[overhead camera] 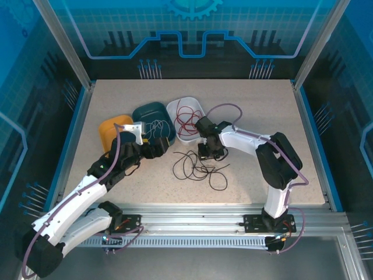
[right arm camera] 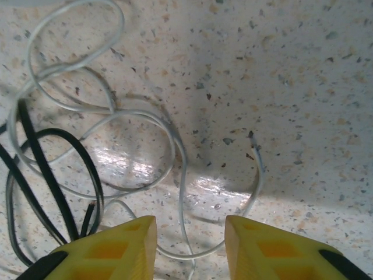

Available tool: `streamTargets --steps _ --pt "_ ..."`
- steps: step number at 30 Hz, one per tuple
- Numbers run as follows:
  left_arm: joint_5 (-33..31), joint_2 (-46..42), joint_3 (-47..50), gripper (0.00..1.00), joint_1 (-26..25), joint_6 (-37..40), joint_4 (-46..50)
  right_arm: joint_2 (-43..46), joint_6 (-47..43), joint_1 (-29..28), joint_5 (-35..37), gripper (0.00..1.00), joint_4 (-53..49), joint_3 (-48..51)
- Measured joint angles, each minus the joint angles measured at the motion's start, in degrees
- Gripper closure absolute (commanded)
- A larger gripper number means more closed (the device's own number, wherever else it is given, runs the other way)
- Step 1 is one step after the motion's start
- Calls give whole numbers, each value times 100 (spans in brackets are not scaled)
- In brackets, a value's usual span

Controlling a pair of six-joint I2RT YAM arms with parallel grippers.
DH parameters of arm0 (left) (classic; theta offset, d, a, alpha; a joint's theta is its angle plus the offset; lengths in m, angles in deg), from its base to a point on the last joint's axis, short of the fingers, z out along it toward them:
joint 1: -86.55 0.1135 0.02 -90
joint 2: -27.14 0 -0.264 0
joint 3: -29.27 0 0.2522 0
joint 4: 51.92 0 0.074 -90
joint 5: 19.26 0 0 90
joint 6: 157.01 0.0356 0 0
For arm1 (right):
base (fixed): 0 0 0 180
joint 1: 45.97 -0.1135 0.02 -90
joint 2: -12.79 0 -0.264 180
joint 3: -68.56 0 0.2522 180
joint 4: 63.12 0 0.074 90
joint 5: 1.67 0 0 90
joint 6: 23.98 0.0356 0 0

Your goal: Untangle the cables

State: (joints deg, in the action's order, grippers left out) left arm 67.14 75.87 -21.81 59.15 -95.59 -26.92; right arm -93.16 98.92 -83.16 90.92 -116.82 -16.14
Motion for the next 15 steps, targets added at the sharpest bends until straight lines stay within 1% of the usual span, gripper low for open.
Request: streamTargets --steps 11,15 --pt "-2 -2 0 1 0 0 2 -293 -103 -4 -52 65 -87 0" --pt "-2 -15 0 1 0 2 9 -293 -76 -61 136 60 -236 -66"
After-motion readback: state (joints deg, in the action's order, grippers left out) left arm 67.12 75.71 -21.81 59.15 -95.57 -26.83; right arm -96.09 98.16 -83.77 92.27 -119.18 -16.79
